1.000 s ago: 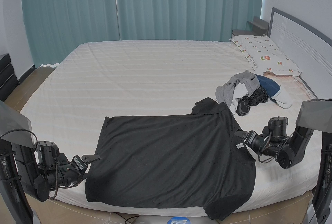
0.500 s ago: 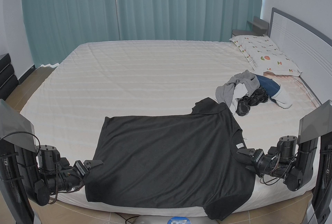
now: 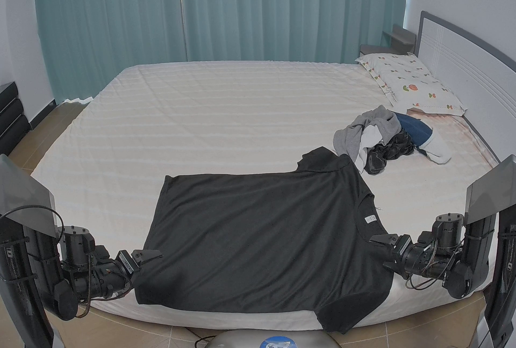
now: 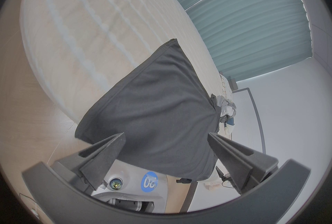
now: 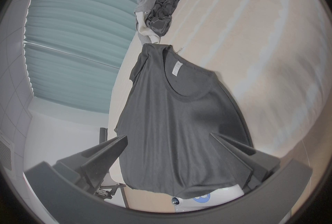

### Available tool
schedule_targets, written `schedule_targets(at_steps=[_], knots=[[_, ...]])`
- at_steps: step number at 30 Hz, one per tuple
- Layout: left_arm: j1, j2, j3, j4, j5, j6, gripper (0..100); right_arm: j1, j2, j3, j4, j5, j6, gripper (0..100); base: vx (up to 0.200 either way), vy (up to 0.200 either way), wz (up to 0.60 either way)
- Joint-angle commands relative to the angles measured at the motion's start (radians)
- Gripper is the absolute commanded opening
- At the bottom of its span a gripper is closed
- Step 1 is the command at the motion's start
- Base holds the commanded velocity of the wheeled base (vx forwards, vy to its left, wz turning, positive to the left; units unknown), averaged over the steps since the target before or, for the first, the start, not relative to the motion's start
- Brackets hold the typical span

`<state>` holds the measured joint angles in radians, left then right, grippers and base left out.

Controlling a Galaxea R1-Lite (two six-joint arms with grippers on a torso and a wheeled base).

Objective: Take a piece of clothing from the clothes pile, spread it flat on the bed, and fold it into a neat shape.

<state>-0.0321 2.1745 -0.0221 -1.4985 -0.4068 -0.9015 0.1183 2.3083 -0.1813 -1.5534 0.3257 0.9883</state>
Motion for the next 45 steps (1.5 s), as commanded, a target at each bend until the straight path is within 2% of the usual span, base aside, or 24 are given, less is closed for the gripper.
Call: schedule_targets(at_steps=[1,28,37,45], knots=[[-0.002,0.004,0.001,0.000,0.002,0.000,100,0.001,0.005,0.003,-0.011,0.001,0.000,100,0.000,0.000,0.00],[-0.005,-0.001,-0.010,0.000,0.002,-0.010,100,0.004,0.006,0.009,-0.011,-0.004,-0.003,100,0.000,0.000,0.00],[-0.005,0.001,-0.010,0.000,0.002,-0.007,100,0.006,0.006,0.009,-0.011,-0.004,-0.003,100,0.000,-0.200,0.00],[-0.005,-0.005,-0.013,0.000,0.005,-0.005,100,0.006,0.008,0.009,-0.011,-0.004,-0.003,100,0.000,0.000,0.00]])
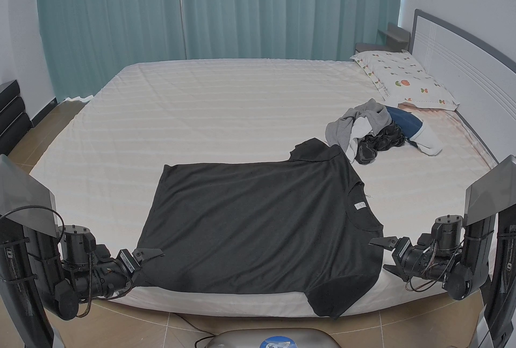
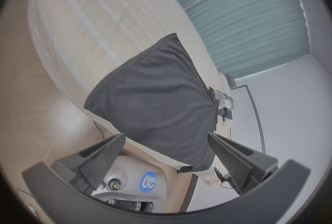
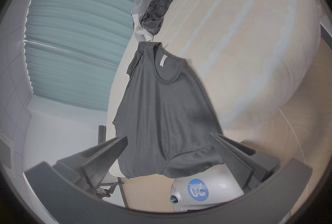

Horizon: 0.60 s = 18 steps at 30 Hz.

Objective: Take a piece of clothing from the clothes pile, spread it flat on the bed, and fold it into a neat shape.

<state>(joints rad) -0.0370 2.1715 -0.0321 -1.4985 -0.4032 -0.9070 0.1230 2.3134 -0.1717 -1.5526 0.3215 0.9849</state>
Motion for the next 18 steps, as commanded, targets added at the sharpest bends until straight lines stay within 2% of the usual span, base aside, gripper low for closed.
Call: schedule_targets(at_steps=[1,7,9,13,16,18], knots=[[0.000,-0.002,-0.005,0.000,0.010,0.002,100,0.003,0.003,0.000,-0.012,0.001,0.000,100,0.000,0.000,0.00],[0.040,-0.009,-0.005,-0.014,0.032,0.037,100,0.003,0.004,0.000,-0.012,-0.001,-0.002,100,0.000,0.000,0.00],[0.080,0.005,0.003,-0.014,0.032,0.120,100,0.003,0.004,0.000,-0.012,-0.001,-0.002,100,0.000,0.000,0.00],[0.170,0.080,0.029,-0.009,0.029,0.349,100,0.003,0.004,0.001,-0.012,-0.001,-0.002,100,0.000,0.000,0.00],[0.201,0.146,0.029,-0.012,0.029,0.458,100,0.003,0.004,0.001,-0.012,-0.001,0.000,100,0.000,0.000,0.00],[0.204,0.166,0.029,-0.017,0.032,0.478,100,0.003,0.004,0.000,-0.012,-0.001,-0.002,100,0.000,0.000,0.00]])
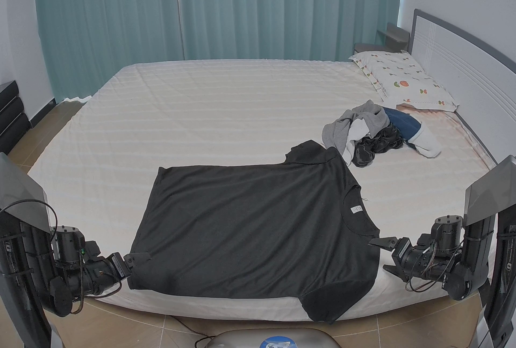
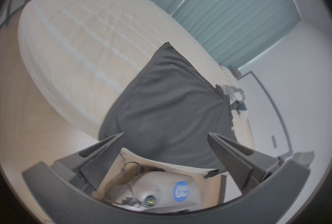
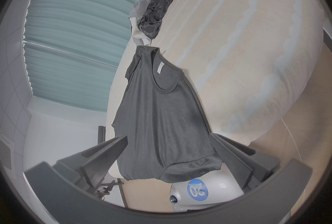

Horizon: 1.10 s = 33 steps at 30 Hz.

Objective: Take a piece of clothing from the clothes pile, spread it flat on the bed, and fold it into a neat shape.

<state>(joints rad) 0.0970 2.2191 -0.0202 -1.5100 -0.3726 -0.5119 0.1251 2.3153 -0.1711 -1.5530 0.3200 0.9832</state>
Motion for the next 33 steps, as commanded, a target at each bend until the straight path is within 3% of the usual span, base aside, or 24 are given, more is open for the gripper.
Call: schedule_targets(at_steps=[1,33], knots=[[0.070,0.119,0.017,-0.006,0.001,0.082,100,0.001,0.003,-0.001,-0.012,0.001,0.000,100,0.000,0.000,0.00],[0.058,0.171,-0.033,-0.026,0.009,0.119,100,0.004,0.006,-0.001,-0.012,-0.001,-0.001,100,0.000,0.000,0.00]])
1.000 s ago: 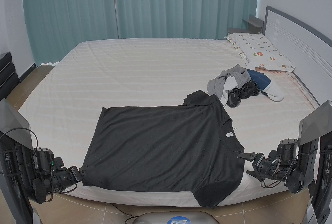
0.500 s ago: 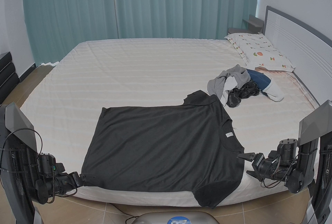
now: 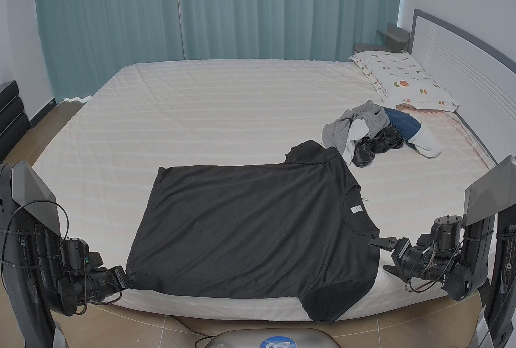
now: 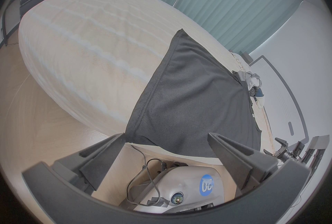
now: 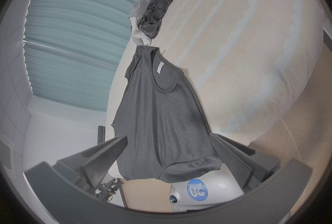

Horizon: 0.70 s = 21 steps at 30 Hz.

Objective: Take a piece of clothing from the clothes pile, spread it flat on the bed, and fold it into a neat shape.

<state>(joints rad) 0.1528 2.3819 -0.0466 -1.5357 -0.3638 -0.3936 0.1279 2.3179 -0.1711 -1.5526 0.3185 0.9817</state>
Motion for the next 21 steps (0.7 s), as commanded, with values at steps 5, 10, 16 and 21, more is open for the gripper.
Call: schedule_targets(at_steps=[5,10,16,21], knots=[[-0.001,0.019,-0.015,0.000,0.023,-0.001,100,0.001,0.003,-0.001,-0.012,0.002,0.000,100,0.000,0.000,0.00],[-0.009,0.020,-0.016,0.000,0.026,0.001,100,0.001,0.003,-0.002,-0.012,0.001,-0.001,100,0.000,0.000,0.00],[-0.012,0.022,-0.018,0.000,0.036,0.001,100,0.001,0.003,-0.001,-0.012,0.001,-0.001,100,0.000,0.000,0.00],[-0.012,0.028,-0.018,0.000,0.072,0.002,100,0.003,0.003,-0.001,-0.012,0.001,-0.001,100,0.000,0.000,0.00]])
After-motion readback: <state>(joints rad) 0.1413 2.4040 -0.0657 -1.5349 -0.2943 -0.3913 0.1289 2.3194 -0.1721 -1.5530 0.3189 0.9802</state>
